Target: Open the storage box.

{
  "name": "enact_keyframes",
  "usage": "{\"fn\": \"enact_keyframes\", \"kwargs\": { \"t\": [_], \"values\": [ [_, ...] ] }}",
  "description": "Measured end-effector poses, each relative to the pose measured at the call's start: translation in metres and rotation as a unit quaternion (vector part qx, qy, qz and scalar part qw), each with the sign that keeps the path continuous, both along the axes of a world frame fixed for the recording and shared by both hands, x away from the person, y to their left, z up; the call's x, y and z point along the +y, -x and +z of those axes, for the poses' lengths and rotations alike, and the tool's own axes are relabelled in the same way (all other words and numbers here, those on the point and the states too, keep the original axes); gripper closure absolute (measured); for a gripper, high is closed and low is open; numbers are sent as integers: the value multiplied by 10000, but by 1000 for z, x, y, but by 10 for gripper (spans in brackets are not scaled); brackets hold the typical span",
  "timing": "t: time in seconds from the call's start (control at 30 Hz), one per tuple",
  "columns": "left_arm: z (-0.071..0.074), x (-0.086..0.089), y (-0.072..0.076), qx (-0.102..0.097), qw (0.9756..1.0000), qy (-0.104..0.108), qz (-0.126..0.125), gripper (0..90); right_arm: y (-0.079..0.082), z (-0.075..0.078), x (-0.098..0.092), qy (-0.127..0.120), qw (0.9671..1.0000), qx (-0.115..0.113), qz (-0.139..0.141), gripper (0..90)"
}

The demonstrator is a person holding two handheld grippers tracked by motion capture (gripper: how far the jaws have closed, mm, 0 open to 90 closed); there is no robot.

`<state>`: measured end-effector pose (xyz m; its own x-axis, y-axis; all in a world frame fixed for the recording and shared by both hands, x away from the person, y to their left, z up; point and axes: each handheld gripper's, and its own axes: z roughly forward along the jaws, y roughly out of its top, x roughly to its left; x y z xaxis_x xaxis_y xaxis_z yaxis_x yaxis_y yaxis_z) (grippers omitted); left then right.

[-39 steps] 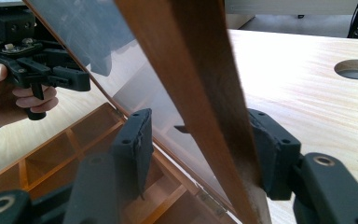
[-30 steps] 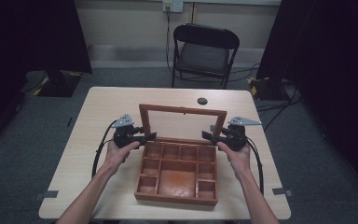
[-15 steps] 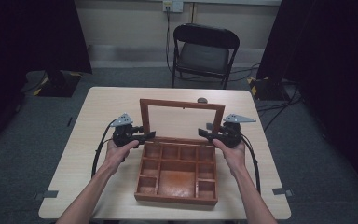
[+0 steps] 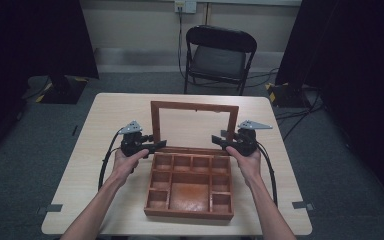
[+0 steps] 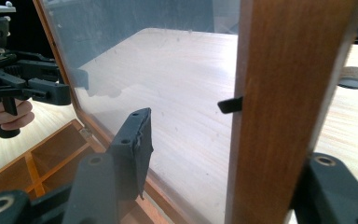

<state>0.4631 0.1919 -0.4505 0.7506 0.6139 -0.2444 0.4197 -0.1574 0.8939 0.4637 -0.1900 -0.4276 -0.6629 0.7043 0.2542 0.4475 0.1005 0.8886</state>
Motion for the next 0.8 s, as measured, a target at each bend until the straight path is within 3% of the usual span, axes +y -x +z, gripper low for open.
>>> {"fn": "enact_keyframes", "kwargs": {
  "t": [0.8],
  "values": [
    [-4, -1, -3, 196, 9997, -75, 134, 450, 0, -11, -7, 152, 9992, 296, -229, 367]
  ]
}}
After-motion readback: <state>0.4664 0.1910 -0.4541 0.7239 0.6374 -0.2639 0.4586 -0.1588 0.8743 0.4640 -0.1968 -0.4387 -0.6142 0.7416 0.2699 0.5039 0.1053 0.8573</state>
